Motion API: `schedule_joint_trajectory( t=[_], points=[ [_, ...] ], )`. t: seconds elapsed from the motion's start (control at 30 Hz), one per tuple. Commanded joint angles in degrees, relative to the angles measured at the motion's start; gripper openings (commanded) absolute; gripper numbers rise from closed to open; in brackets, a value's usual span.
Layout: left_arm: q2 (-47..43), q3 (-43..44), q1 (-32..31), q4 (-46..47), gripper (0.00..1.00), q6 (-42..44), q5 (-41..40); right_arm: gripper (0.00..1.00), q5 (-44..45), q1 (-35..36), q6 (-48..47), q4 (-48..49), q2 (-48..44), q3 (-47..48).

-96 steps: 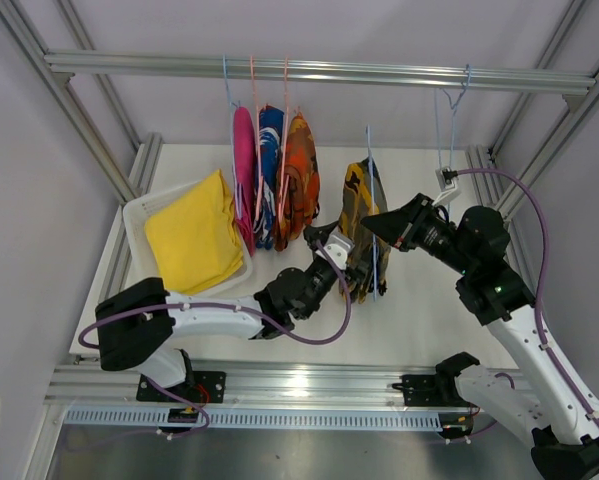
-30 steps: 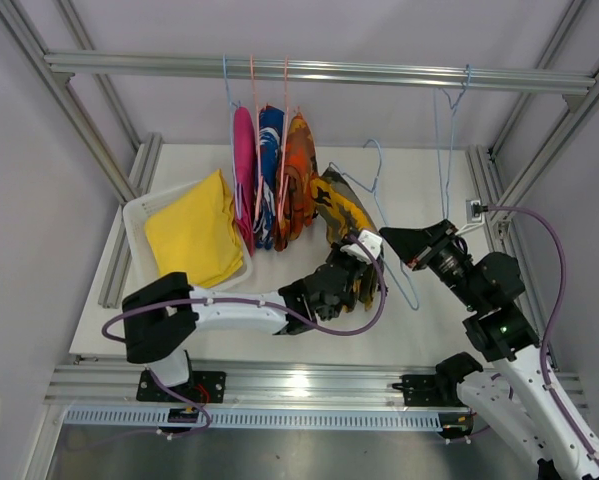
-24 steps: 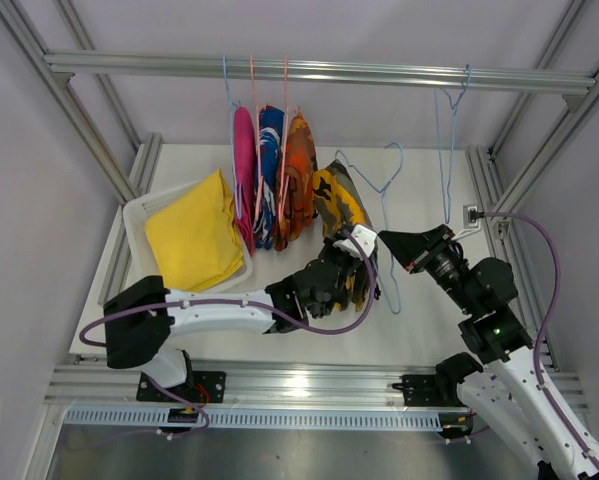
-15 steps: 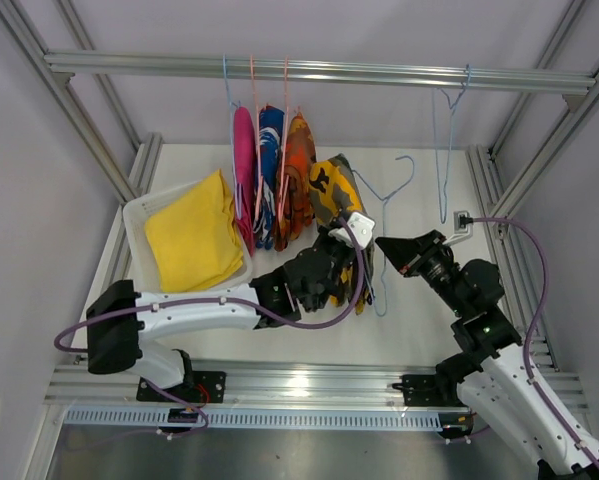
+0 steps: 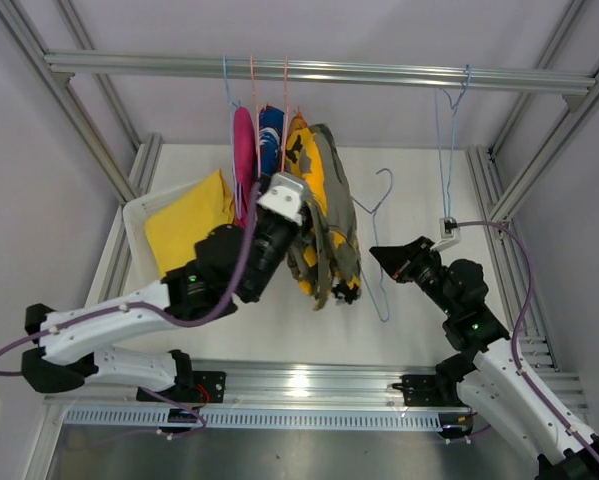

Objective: Remove the trousers from the hanger

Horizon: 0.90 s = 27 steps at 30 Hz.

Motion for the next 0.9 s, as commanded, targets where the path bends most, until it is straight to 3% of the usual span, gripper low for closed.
schedule_joint_trajectory(
  t=[0.0,0.17,0.47,0.63,0.87],
  points=[
    [-7.7,7.2,-0.4,-2.2,0.01,-4.6,2.8,0.00,1.3,0.3,-2.3,2.5,-0.4,-0.5],
    [-13.3,12.4,-0.5,-14.6,0.01,-10.1,5.6,0.00,1.3,0.2,-3.1,1.9,-0.2,-1.2],
    [-20.7,18.7,-0.5,-19.7,0.01,-10.4,10.7,0.00,1.8,0.3,-4.6,0.5,-0.3,-2.4],
    [-23.5,20.6,-0.5,-17.1,0.01,-8.4,11.2,0.00,1.7,0.1,-5.4,0.6,0.2,-3.3],
    [-23.0,24.7,-0.5,-8.8,0.01,4.8,0.8,0.00,0.5,-0.1,-5.6,1.7,1.2,-5.0]
  ],
)
